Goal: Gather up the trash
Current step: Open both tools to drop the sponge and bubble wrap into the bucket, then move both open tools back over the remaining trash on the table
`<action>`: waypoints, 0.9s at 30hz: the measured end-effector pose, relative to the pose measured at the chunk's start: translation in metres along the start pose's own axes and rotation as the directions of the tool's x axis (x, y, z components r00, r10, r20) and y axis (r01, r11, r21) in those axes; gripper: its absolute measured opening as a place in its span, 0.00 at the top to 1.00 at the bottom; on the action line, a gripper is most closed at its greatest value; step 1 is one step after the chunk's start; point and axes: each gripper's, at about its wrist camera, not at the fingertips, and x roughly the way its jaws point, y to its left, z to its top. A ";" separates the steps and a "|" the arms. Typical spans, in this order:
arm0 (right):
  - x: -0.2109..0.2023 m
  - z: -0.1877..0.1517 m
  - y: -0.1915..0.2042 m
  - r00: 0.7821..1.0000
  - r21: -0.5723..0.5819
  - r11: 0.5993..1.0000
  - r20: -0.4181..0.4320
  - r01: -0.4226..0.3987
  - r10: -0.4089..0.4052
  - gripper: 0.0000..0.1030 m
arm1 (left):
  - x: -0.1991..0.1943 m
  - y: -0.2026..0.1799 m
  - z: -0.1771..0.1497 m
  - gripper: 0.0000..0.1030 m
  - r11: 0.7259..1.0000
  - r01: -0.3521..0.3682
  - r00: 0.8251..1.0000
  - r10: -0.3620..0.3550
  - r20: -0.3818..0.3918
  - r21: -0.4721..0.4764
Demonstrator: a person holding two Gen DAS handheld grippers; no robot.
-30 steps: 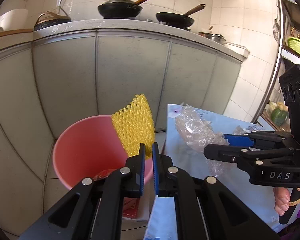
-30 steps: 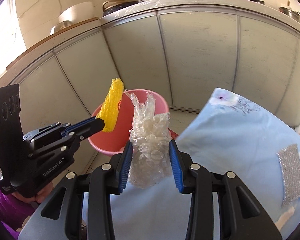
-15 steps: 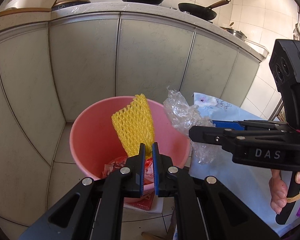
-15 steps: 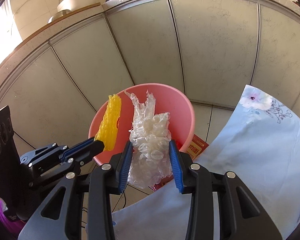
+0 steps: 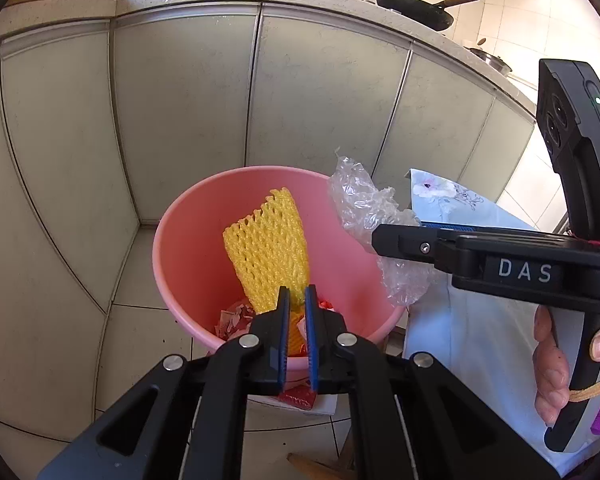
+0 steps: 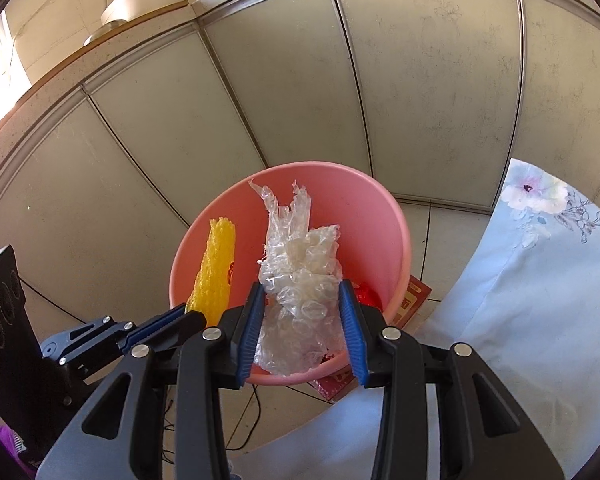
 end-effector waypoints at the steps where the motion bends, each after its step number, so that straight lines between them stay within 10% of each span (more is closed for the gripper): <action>1: 0.001 0.001 -0.001 1.000 0.007 1.000 -0.002 -0.006 0.006 0.62 | 0.000 0.000 0.000 0.93 1.000 -0.004 1.000 0.004 0.000 -0.004; 27: -0.028 -0.022 -0.007 0.998 -0.006 0.999 0.038 0.045 -0.045 0.57 | -0.004 -0.010 0.004 0.80 1.000 -0.012 1.000 0.012 -0.006 -0.020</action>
